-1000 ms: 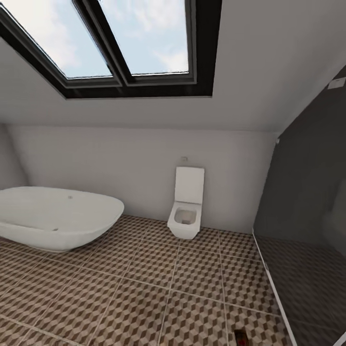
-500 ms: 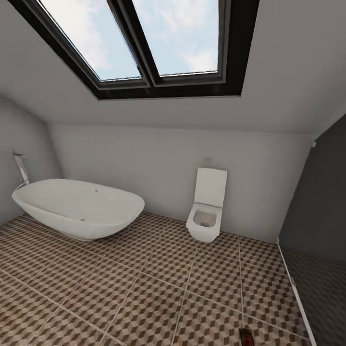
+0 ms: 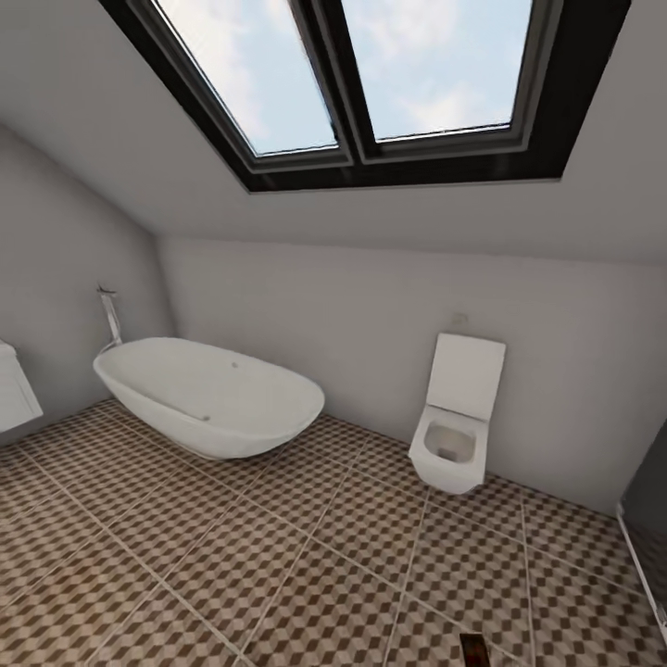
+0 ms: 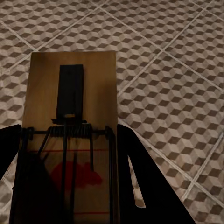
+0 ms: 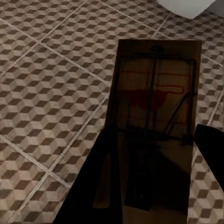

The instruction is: Take the four mousetraps from the cabinet in the bathroom and place them on the bathroom floor. Make sure all four end up on the same floor surface, and ensure that at least two of them are either under or directly next to the same bathroom sink.

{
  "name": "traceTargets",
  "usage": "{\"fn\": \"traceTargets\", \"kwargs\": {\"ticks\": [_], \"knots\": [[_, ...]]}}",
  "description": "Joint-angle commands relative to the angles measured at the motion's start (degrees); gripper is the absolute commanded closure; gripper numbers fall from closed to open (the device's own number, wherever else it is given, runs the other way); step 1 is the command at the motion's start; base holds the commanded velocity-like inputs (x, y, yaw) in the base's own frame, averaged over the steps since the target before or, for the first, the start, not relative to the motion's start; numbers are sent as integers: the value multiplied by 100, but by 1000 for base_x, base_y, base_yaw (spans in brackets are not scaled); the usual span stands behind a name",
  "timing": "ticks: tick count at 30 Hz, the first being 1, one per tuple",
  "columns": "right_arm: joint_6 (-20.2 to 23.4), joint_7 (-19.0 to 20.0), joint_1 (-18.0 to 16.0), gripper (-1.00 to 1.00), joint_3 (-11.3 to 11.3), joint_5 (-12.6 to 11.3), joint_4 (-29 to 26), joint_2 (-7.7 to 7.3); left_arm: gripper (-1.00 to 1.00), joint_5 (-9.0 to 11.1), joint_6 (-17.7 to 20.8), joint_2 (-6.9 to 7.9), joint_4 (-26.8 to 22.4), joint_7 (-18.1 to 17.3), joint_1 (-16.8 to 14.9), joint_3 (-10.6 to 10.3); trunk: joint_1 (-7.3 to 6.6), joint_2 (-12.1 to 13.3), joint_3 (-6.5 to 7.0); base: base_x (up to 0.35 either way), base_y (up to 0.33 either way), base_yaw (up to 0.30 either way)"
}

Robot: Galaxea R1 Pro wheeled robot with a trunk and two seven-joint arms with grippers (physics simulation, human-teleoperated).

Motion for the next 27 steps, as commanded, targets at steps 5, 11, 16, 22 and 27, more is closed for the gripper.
{"fn": "traceTargets", "kwargs": {"ticks": [5, 11, 16, 22, 27], "knots": [[-37, -8, -7, 100, -48, 53, 22, -3, 100, 42, -19, -3, 23, -31, -7, -24, 5, -4, -2, 308, 87, 300], [-43, -13, -7, 100, -48, 53, 22, -2, 100, 42, -18, -3, 23, -31, -7, -23, 5, -4, -2, 309, 80, 300], [-49, -17, -7, 100, -53, 53, 22, -2, 100, 42, -12, -3, 23, -31, -7, -22, 5, -4, -7, 309, 65, 300], [-52, -13, -7, 100, -56, 61, 22, 2, 100, 42, -11, -3, 23, -31, -7, -22, 5, -4, -10, 309, 9, 88], [-58, -12, -7, 100, -57, 62, 22, 6, 100, 42, -13, -7, 23, -31, -7, -22, 5, -4, -10, 225, 1, 6]]}}
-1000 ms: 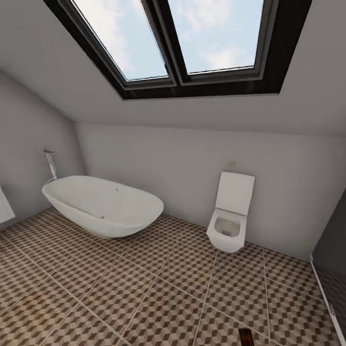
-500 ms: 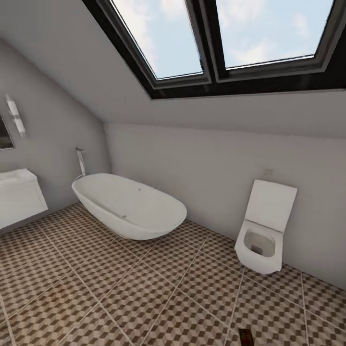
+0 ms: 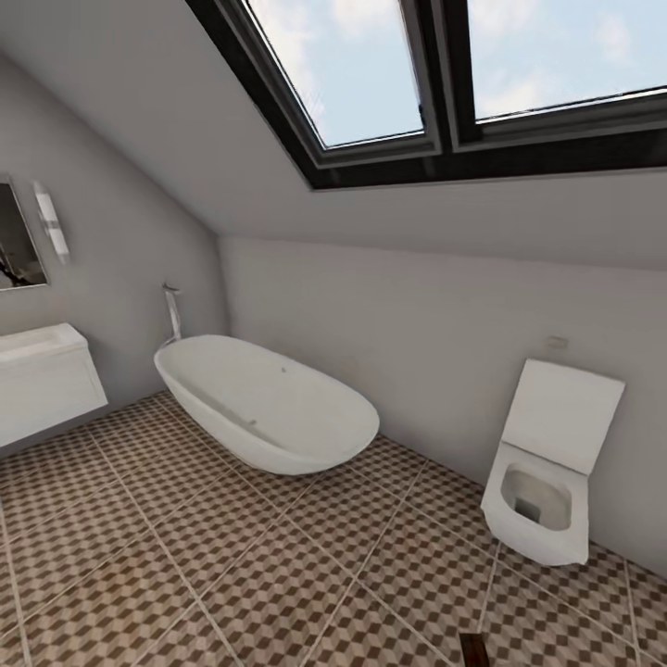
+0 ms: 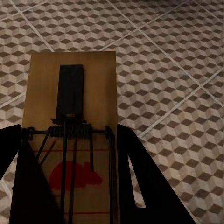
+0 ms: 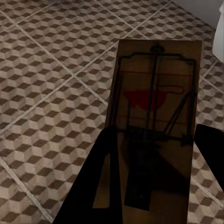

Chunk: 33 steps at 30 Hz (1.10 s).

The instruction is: Take the four mousetraps from the cabinet in the bathroom and place them on the bathroom floor. Make sure all four end up on the same floor surface, and ensure that at least two of them are either under or directly next to the same bathroom sink.

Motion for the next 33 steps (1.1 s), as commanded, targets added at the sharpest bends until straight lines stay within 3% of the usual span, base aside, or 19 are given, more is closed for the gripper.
{"fn": "traceTargets", "kwargs": {"ticks": [1, 7, 13, 33], "knots": [[-30, -11, -8, 100, -48, 55, 23, -3, 100, 43, -22, -5, 22, -34, -6, -27, 3, -4, -2, 62, 0, 1], [-35, -7, -8, 100, -48, 58, 23, -2, 100, 43, -21, -5, 22, -27, -6, -23, 3, -4, -2, 29, 0, 0], [-27, 4, -8, 100, -45, 55, 23, -2, 100, 47, 98, 3, 22, -28, -6, -5, 3, -4, -2, 263, 0, 3], [-18, -13, -8, 100, -40, 55, 23, -2, 100, 82, 189, 18, 22, -43, -6, 10, 3, -4, -2, 327, 1, 286]]}}
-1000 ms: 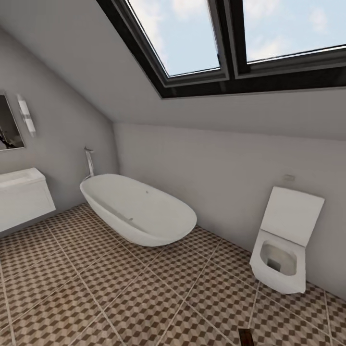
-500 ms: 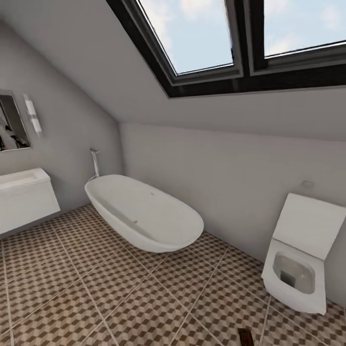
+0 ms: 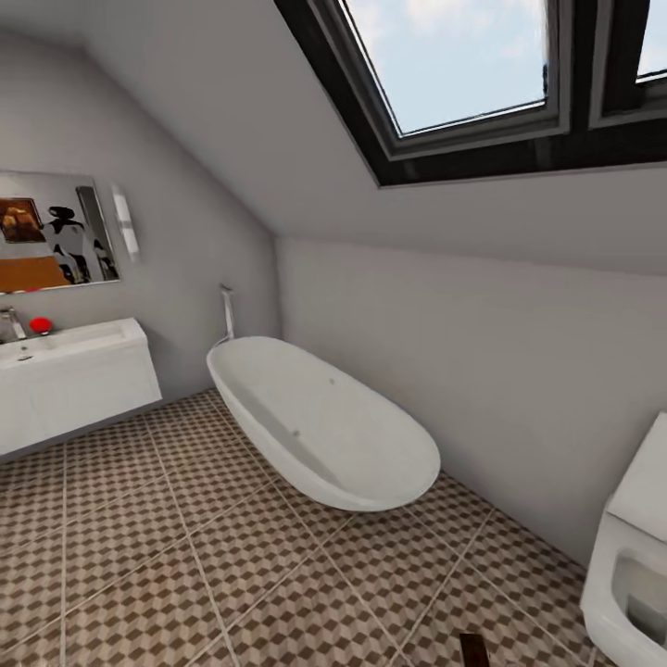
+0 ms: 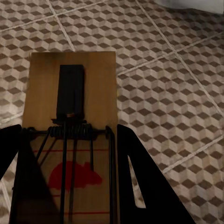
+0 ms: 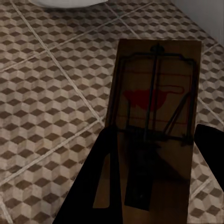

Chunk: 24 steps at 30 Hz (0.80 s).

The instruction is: Take the four mousetraps from the cabinet in the bathroom and place them on the bathroom floor. Make sure all four end up on the same floor surface, and ensure that at least two of them are either under or directly next to the same bathroom sink.

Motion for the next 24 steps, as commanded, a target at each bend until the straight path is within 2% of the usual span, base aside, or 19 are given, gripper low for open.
{"fn": "traceTargets", "kwargs": {"ticks": [1, 24], "knots": [[-34, -9, -6, 100, -48, 54, 22, -3, 100, 44, -20, -6, 24, -35, -8, -27, 6, -4, -2, 327, 28, 300], [-33, -10, -6, 100, -48, 54, 22, -3, 100, 41, -18, -13, 24, -32, -8, -33, 6, -4, -2, 327, 122, 300]]}}
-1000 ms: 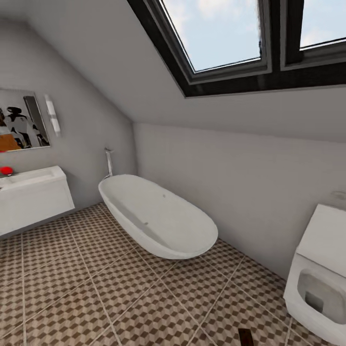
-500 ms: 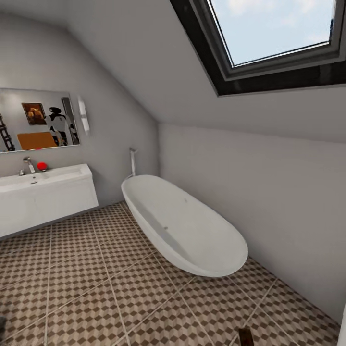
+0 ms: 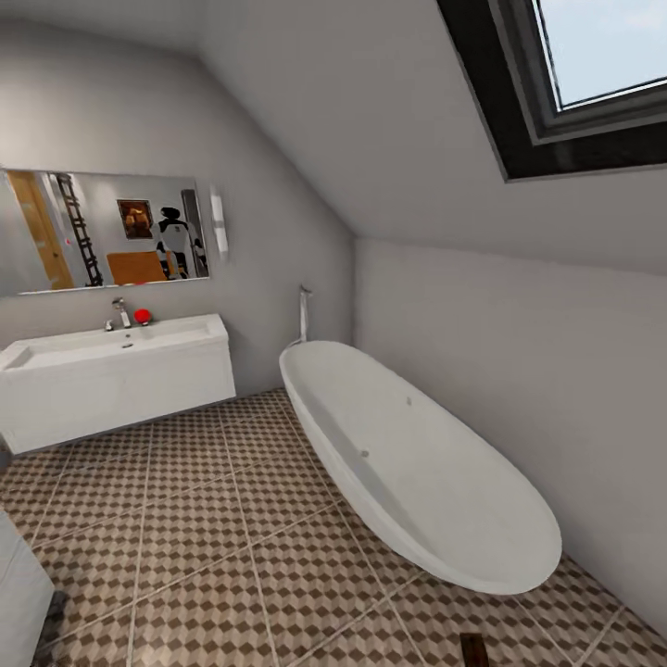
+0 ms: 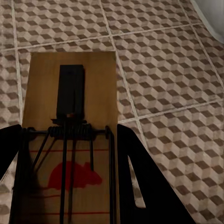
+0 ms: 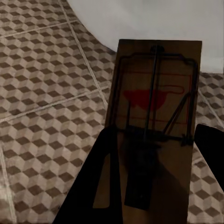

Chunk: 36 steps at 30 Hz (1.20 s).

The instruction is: Take the four mousetraps from the cabinet in the bathroom and place them on the bathroom floor. Make sure all four end up on the same floor surface, and ensure that at least two of them are either under or directly next to the same bathroom sink.

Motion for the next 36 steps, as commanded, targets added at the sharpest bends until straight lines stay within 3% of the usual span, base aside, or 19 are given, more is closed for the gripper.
{"fn": "traceTargets", "kwargs": {"ticks": [1, 36], "knots": [[-34, -9, -7, 100, -48, 54, 22, -3, 100, 43, -14, -5, 23, -31, -7, -31, 5, -4, -2, 327, 48, 300], [-34, -2, -7, 100, -48, 45, 22, -3, 100, 43, -2, -3, 23, -29, -7, -23, 5, -4, -2, 327, 15, 296]]}}
